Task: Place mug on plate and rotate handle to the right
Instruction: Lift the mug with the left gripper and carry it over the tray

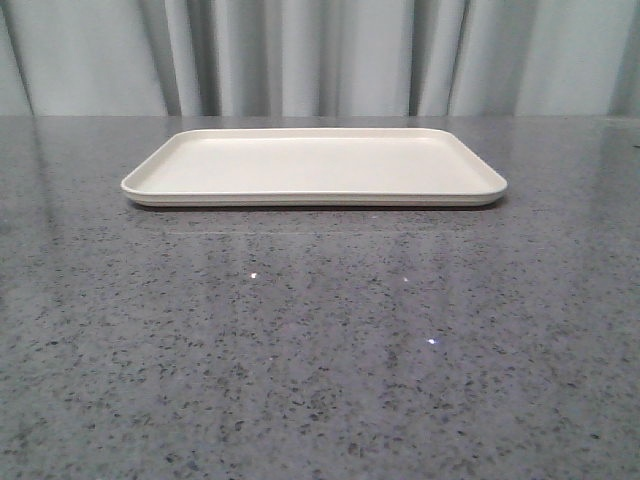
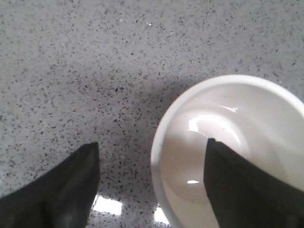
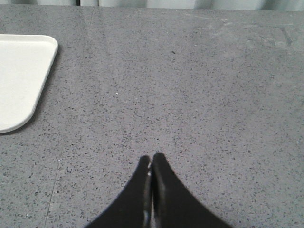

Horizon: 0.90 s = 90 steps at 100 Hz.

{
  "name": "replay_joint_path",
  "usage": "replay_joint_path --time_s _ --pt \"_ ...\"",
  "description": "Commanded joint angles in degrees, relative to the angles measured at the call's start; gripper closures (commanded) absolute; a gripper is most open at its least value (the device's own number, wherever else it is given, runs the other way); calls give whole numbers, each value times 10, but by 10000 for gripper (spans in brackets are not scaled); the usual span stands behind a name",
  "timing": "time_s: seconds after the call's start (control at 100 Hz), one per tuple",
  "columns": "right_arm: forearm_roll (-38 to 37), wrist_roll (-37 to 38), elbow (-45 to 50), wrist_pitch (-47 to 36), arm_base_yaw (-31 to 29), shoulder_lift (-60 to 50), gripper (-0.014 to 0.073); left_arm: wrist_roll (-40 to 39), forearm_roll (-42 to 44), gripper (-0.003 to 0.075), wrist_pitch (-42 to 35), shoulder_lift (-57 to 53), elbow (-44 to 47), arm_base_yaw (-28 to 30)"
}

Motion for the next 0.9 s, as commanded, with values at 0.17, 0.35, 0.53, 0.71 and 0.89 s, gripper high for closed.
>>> replay_joint_path --time_s 0.17,0.35,0.53,0.71,0.89 --pt "-1 -5 -17 -47 -3 5 662 2 -11 330 -28 35 -20 2" --pt "-1 -5 -17 -47 -3 5 662 2 -21 459 -34 37 -20 2" --pt "-1 -5 -17 -47 -3 5 662 2 -25 610 -36 37 -20 2" --pt "-1 -5 -17 -47 -3 5 662 2 -35 729 -36 37 -20 2" --pt "-1 -5 -17 -47 -3 5 662 2 -36 739 -36 37 -20 2"
